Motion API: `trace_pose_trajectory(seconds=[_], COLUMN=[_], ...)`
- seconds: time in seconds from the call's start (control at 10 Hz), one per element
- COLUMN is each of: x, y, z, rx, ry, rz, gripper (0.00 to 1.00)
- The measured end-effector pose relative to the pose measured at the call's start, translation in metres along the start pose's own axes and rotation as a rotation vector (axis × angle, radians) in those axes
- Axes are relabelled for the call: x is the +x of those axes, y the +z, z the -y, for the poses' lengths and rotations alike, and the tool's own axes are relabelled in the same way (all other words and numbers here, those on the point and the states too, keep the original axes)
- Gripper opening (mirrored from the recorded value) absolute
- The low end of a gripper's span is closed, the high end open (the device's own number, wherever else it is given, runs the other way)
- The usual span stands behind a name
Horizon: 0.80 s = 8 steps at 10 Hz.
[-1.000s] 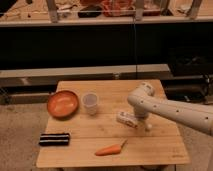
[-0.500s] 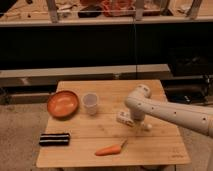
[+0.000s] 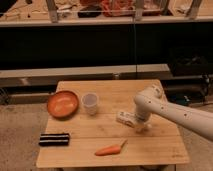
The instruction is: Stand the bottle upright
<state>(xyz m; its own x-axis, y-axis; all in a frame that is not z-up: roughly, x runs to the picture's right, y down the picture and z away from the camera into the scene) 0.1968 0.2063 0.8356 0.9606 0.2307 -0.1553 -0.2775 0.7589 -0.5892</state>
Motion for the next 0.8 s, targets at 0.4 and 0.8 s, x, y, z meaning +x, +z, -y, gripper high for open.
trace_pose_trajectory(seconds=[0.4, 0.8], x=[0.0, -0.0018], y=[-0.0053, -0.0062], z=[0.0001, 0.0015], rx=[0.031, 0.043], ry=[-0.007, -0.012], rz=[-0.015, -0.026], gripper=[0.66, 0.46])
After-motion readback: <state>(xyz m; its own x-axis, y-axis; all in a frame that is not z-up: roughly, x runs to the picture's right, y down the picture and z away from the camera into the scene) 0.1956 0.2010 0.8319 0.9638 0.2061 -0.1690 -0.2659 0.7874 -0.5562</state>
